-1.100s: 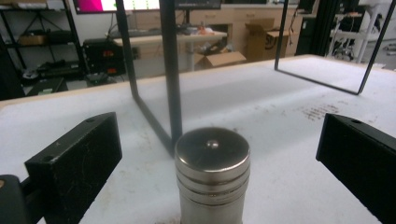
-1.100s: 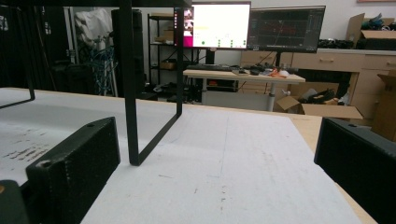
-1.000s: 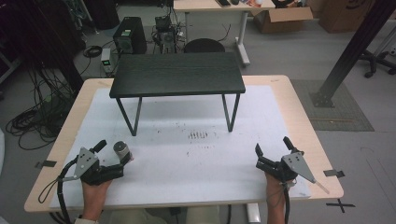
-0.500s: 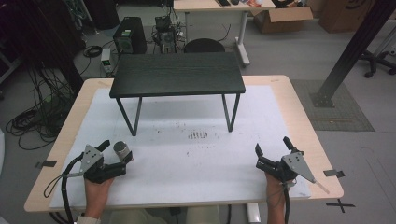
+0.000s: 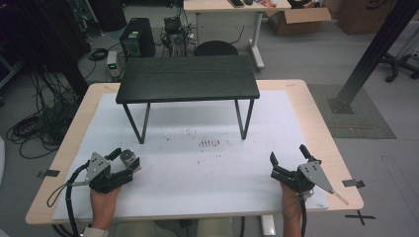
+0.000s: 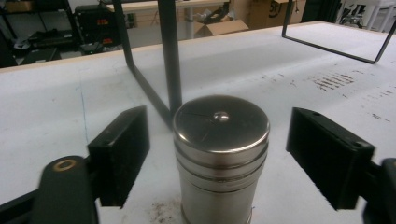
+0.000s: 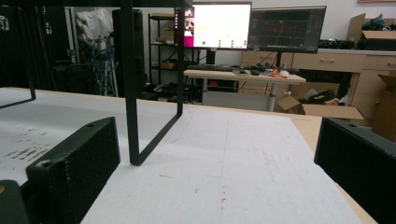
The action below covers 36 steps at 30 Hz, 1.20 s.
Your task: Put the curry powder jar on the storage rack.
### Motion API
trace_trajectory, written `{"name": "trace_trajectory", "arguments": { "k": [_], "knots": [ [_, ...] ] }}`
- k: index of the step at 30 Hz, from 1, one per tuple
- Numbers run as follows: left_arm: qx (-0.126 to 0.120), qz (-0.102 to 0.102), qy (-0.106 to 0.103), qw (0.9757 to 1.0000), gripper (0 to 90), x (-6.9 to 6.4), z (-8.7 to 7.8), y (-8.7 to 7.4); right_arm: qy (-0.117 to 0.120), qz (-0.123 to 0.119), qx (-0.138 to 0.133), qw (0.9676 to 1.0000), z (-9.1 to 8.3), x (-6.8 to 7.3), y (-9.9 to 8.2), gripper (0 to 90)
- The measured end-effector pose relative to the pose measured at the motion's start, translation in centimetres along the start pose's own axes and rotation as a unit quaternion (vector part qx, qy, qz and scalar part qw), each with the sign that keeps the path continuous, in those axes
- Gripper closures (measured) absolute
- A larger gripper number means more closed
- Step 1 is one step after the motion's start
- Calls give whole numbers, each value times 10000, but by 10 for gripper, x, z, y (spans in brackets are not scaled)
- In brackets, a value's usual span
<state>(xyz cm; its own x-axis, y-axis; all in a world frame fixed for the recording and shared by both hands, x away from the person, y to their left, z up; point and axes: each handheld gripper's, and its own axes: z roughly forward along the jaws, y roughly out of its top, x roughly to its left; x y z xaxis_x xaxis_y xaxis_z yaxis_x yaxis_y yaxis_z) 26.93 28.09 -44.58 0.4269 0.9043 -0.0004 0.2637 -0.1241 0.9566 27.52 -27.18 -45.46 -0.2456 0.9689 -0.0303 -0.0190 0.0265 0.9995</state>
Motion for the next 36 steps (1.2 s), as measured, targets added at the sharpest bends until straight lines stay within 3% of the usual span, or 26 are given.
{"name": "trace_trajectory", "arguments": {
  "k": [12, 22, 36],
  "knots": [
    [112, -5, -95, 9999, 375, 1, 2, 1, 5, 6, 7, 10000, 0, 0, 0, 0],
    [53, -41, -119, 9999, 484, 2, 1, 0, 6, 15, 2, 10000, 0, 0, 0, 0],
    [-12, -80, -176, 9998, 492, 3, -1, 0, 6, 21, 0, 10000, 0, 0, 0, 0]
  ]
}}
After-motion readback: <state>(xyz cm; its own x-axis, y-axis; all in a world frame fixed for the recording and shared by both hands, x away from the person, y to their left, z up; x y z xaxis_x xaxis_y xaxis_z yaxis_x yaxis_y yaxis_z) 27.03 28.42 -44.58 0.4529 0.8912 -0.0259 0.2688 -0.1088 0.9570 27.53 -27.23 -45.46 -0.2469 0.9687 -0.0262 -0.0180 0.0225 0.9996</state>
